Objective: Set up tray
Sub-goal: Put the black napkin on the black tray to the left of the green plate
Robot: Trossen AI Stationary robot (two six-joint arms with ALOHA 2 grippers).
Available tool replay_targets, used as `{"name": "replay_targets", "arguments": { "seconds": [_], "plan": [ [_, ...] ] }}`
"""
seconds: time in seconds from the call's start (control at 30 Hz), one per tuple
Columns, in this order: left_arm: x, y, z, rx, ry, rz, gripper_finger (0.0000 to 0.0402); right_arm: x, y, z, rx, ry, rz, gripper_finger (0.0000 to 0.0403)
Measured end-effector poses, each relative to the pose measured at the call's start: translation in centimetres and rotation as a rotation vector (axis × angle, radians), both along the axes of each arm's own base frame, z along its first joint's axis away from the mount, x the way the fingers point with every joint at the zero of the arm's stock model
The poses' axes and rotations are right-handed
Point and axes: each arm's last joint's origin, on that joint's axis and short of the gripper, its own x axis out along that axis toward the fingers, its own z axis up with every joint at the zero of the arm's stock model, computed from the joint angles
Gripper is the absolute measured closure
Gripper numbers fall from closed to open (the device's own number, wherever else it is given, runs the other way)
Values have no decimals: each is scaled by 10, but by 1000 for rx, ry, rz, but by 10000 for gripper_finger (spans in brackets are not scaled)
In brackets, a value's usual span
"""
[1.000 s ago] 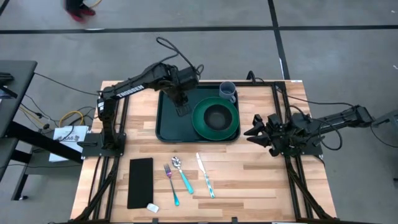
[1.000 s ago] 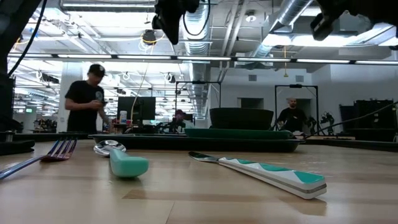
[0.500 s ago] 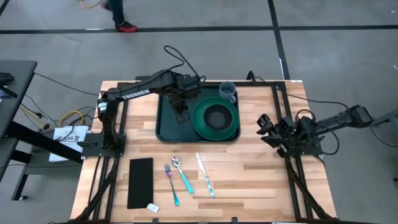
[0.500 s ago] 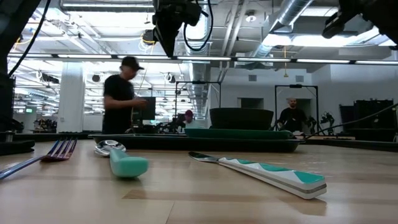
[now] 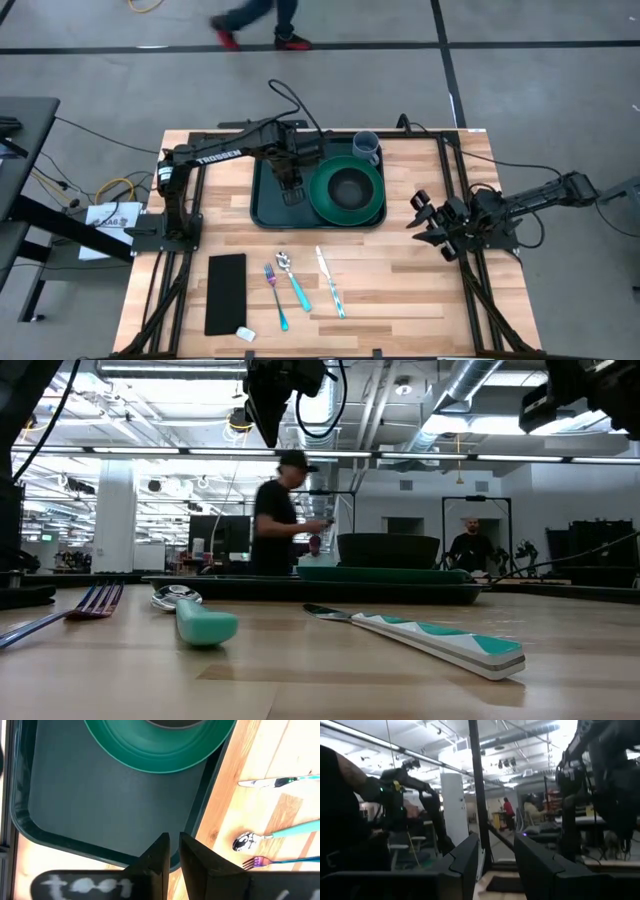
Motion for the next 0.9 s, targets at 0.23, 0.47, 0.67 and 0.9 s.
{"name": "replay_targets", "arguments": {
  "seconds": [0.23, 0.47, 0.67, 0.9],
  "plan": [
    [0, -1, 0, -6, -2, 31, 372, -12, -2, -3, -13, 37, -2, 285],
    [0, -3, 0, -14, -3, 62, 372, -23, -5, -6, -5, 62, -2, 285],
    [-2, -11, -1, -87, 30, 76, 372, -24, -6, -23, -24, 220, -44, 285],
    [-1, -19, -1, -94, 26, 65, 372, -22, -9, -34, -36, 338, -167, 285]
  ]
}}
